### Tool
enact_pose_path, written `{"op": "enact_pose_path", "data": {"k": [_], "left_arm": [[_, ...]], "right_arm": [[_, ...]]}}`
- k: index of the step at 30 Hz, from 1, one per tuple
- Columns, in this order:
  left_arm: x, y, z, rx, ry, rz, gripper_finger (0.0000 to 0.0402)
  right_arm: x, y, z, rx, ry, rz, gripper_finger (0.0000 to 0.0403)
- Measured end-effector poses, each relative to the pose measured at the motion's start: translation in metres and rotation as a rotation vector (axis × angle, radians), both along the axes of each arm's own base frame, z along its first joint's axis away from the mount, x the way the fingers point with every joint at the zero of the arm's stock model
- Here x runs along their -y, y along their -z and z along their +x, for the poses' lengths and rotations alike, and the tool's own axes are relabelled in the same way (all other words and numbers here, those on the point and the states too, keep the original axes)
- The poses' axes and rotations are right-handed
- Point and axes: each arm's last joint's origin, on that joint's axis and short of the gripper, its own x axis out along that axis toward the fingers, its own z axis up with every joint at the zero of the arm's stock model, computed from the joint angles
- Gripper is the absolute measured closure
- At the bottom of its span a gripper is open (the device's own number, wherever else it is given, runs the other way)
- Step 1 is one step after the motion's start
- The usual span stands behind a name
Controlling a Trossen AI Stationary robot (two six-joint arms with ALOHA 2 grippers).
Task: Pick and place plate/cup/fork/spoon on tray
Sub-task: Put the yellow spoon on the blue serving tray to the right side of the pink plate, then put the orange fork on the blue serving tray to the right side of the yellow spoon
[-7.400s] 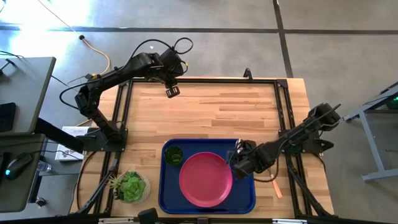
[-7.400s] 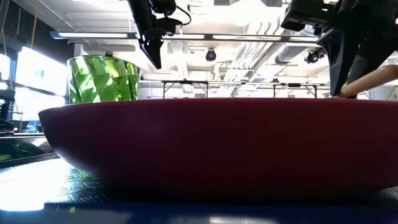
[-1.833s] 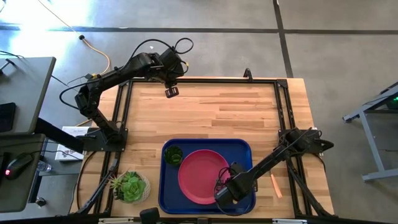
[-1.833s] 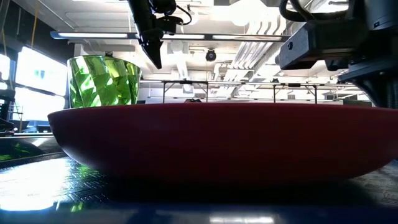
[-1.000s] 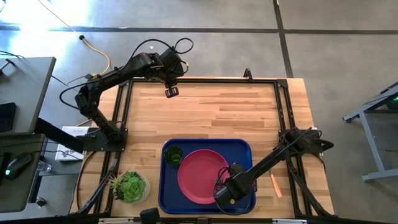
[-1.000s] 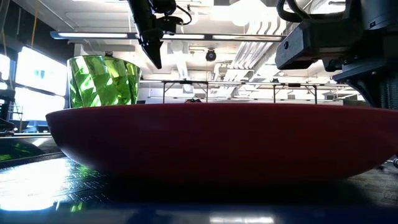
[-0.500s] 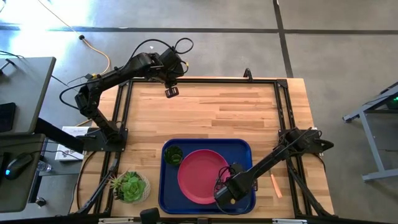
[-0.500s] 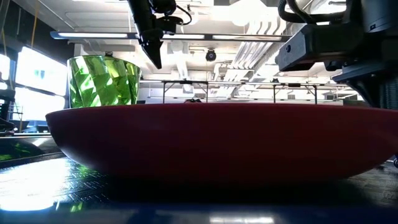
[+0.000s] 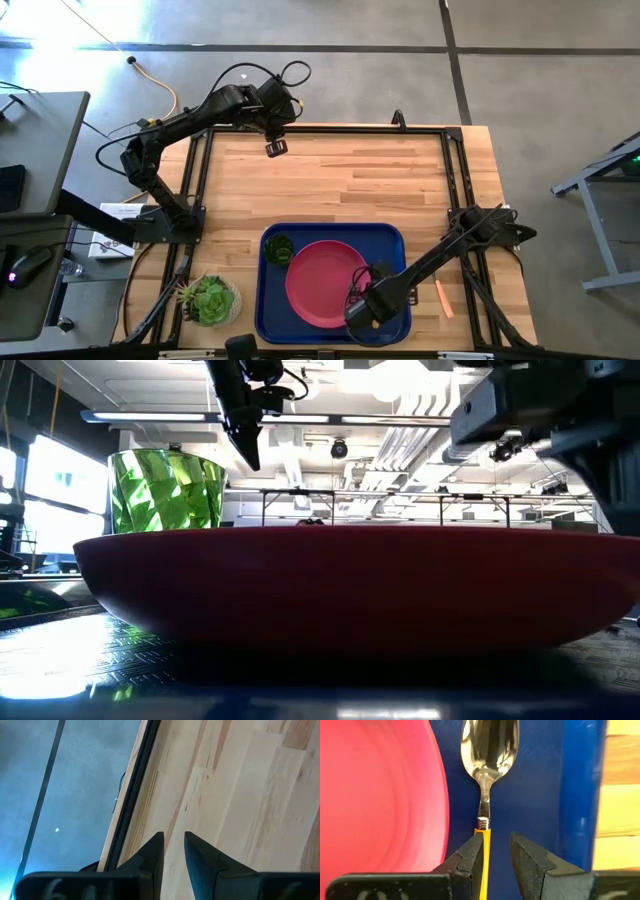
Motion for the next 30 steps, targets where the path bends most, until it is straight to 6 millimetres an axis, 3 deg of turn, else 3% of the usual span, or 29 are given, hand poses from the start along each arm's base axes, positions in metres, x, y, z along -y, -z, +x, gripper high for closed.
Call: {"op": "enact_pose_path", "data": {"k": [12,20,25,30], "left_arm": [[0.0,0.0,0.0,0.0,-0.001,-0.001,0.0337],[0.001,0.0,0.0,0.019,-0.053,-0.023,0.0337],[0.006,0.001,0.002,0.05,-0.09,-0.088,0.0337],[0.018,0.003,0.003,0.04,-0.124,-0.162,0.0337]], "right_arm": [[0.008,-0.053,-0.002,-0.026,-0.093,-0.21,0.0315],[0.018,-0.08,-0.006,0.128,-0.219,-0.349,0.0315],[0.031,-0.084,-0.028,0.089,-0.273,-0.369,0.0315],[0.043,-0.089,-0.067,0.084,-0.283,-0.381,0.0315]]}}
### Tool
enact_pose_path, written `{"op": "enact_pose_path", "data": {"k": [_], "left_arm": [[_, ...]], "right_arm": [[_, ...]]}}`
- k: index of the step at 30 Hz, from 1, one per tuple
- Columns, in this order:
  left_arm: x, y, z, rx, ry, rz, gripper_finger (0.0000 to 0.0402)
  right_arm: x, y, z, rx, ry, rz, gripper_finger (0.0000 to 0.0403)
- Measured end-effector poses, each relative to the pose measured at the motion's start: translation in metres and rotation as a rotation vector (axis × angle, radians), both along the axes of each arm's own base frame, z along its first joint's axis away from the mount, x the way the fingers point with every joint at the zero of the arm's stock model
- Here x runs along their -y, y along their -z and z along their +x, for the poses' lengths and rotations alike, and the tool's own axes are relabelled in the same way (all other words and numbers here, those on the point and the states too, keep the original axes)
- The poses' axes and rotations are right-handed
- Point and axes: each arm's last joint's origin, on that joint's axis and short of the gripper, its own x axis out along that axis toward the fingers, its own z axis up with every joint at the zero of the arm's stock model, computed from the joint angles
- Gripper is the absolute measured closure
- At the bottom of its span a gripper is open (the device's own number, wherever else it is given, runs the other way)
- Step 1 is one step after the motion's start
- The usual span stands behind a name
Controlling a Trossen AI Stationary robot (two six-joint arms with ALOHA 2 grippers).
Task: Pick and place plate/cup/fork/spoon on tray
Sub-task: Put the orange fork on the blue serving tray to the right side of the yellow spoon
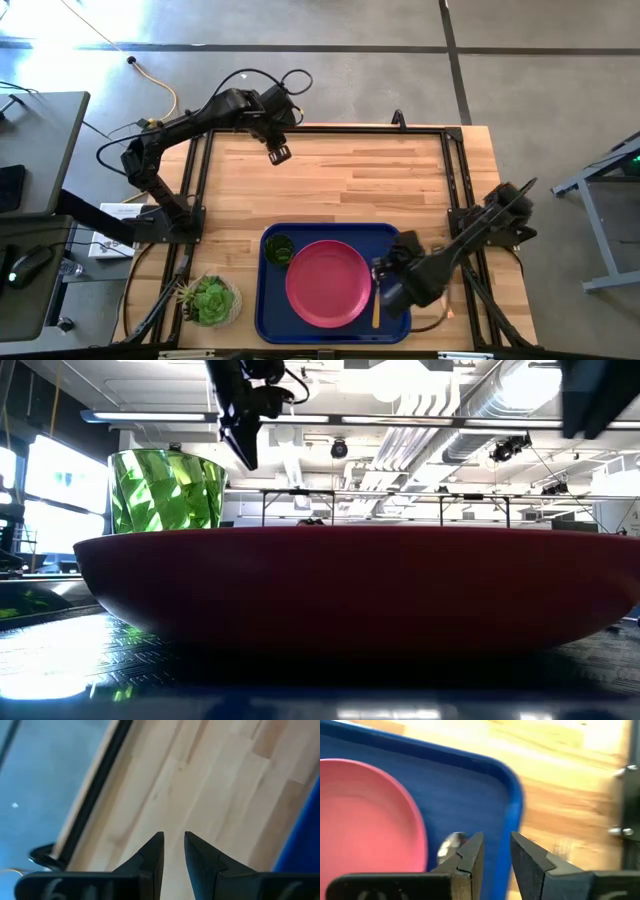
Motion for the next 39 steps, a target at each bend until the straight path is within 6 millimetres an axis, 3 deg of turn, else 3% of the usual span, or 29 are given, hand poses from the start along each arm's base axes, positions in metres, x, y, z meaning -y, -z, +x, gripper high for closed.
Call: {"op": "enact_pose_path", "data": {"k": [6,14,23,30,39], "left_arm": [[0.019,0.002,0.004,-0.026,-0.017,-0.051,0.0337],[0.04,0.003,0.013,-0.021,-0.031,-0.083,0.0337],[0.055,0.002,0.019,-0.008,-0.016,-0.092,0.0337],[0.059,0.002,0.021,-0.008,-0.009,-0.092,0.0337],[0.059,0.002,0.021,-0.001,-0.012,-0.09,0.0337]], "right_arm": [[0.01,0.003,-0.054,0.086,0.029,0.062,0.0315],[0.021,0.021,-0.09,0.012,-0.009,0.238,0.0315],[0.027,0.053,-0.112,-0.008,-0.064,0.458,0.0315],[0.029,0.074,-0.118,-0.088,-0.139,0.566,0.0314],[0.033,0.092,-0.123,-0.123,-0.16,0.583,0.026]]}}
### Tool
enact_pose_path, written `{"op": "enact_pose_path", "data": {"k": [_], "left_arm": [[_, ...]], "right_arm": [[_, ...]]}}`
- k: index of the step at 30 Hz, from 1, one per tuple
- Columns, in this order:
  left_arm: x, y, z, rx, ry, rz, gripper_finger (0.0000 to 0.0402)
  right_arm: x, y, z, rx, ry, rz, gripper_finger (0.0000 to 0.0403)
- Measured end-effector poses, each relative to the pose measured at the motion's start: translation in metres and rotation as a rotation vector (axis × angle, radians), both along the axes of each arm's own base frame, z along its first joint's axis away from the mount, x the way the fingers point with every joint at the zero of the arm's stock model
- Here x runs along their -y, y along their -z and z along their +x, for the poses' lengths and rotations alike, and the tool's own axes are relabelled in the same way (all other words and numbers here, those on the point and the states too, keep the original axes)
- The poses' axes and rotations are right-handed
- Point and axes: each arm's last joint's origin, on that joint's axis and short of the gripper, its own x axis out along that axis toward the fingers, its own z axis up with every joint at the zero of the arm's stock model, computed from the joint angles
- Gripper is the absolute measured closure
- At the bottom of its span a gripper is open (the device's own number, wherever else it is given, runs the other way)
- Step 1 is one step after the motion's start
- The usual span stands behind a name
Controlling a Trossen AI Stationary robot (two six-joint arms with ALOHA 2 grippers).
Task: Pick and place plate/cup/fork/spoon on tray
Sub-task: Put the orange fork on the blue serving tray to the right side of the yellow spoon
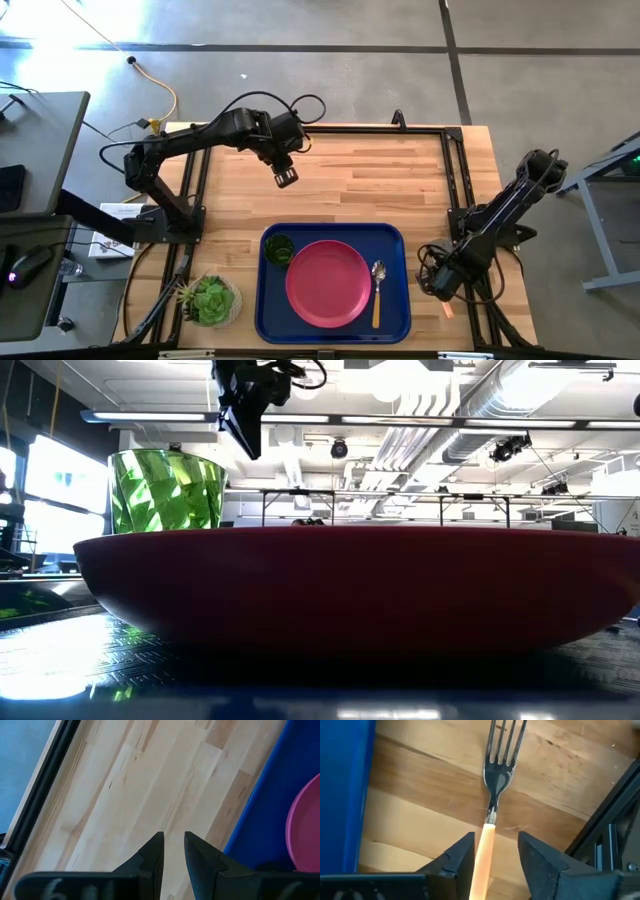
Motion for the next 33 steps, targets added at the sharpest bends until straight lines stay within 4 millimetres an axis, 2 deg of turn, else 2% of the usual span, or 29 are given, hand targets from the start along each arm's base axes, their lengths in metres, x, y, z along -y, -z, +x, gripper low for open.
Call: {"op": "enact_pose_path", "data": {"k": [13,23,28,33], "left_arm": [[0.0,0.0,0.0,0.001,-0.001,0.005,0.0337],[0.0,0.0,0.001,0.006,0.0,0.007,0.0337],[0.0,0.0,0.001,0.006,0.001,0.007,0.0337],[0.0,0.0,0.001,0.005,0.002,0.007,0.0337]], "right_arm": [[0.002,0.021,0.0,-0.001,0.012,0.033,0.0249],[-0.003,0.039,0.014,-0.054,-0.027,0.067,0.025],[-0.005,0.044,0.016,-0.072,-0.007,0.069,0.0271],[-0.006,0.044,0.017,-0.07,0.032,0.076,0.0319]]}}
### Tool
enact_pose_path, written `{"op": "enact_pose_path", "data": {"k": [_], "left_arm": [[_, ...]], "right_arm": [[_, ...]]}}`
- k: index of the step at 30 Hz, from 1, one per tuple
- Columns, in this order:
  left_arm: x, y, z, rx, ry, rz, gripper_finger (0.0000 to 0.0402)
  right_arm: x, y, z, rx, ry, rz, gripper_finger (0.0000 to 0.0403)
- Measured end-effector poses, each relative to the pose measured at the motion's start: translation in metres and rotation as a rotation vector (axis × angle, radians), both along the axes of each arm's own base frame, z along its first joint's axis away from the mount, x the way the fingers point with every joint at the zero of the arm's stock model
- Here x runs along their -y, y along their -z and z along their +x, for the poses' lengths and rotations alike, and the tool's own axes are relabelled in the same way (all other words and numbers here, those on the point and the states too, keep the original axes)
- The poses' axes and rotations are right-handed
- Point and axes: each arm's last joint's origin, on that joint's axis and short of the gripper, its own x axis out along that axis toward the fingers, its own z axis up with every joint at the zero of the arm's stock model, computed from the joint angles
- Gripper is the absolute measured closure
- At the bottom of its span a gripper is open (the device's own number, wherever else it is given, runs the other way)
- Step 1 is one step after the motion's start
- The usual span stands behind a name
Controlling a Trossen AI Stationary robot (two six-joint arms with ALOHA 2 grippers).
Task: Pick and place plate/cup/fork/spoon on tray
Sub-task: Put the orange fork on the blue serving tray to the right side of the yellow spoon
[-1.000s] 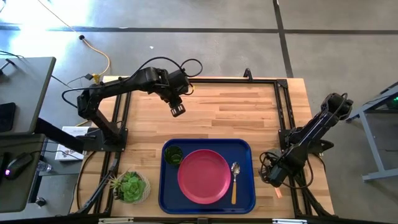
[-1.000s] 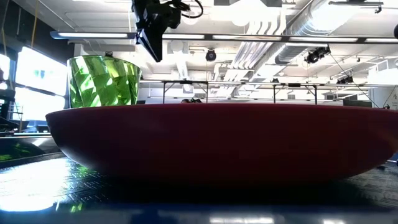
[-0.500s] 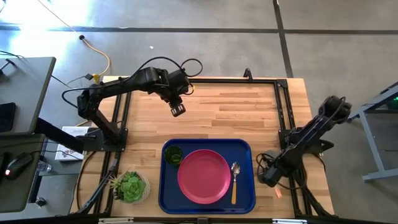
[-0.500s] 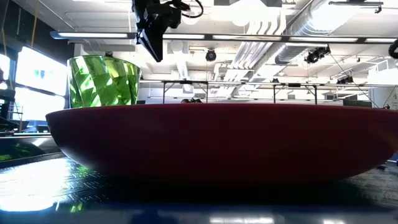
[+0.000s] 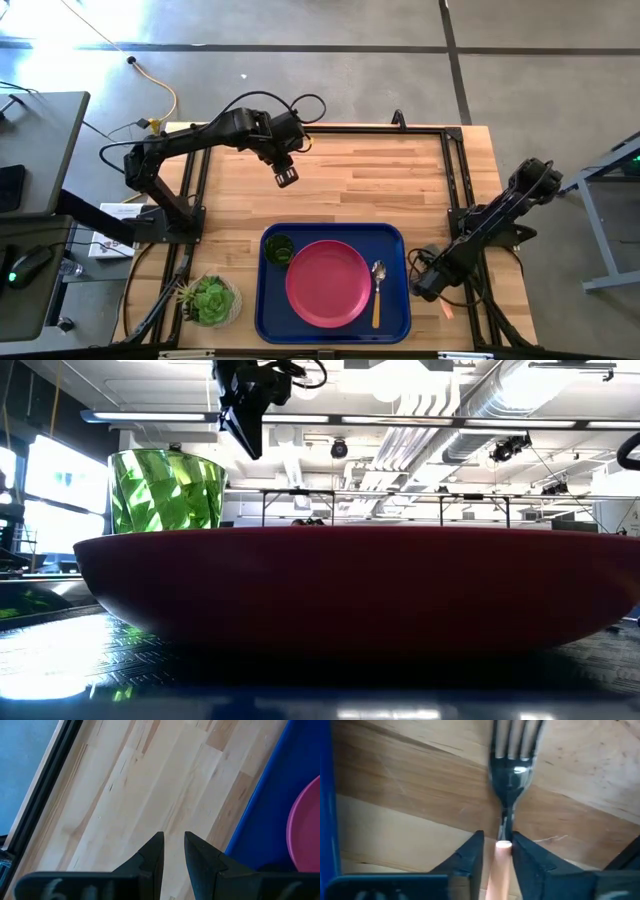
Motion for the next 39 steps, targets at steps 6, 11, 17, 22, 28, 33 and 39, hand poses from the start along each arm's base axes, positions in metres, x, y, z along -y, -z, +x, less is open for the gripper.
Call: {"op": "enact_pose_path", "data": {"k": [6,11,17,22,28,33,39], "left_arm": [[0.0,0.0,0.0,0.0,0.0,0.0,0.0337],[0.0,0.0,0.0,-0.002,0.008,0.002,0.0337],[0.0,0.0,0.0,-0.004,0.015,0.004,0.0337],[0.0,0.0,0.0,-0.004,0.015,0.004,0.0337],[0.0,0.0,0.0,-0.003,0.015,0.004,0.0337],[0.0,0.0,0.0,-0.003,0.015,0.004,0.0337],[0.0,0.0,0.0,-0.003,0.016,0.004,0.0337]], "right_arm": [[0.0,0.0,0.0,0.001,0.046,-0.011,0.0384],[0.0,0.0,0.0,-0.001,0.064,-0.015,0.0389],[0.001,-0.009,0.0,0.02,0.126,-0.03,0.0391],[-0.003,-0.023,0.006,0.055,0.184,-0.046,0.0393],[-0.008,-0.037,0.018,0.182,0.252,-0.08,0.0394],[-0.006,-0.049,0.032,0.262,0.301,-0.106,0.0395],[-0.002,-0.059,0.046,0.293,0.356,-0.112,0.0395]]}}
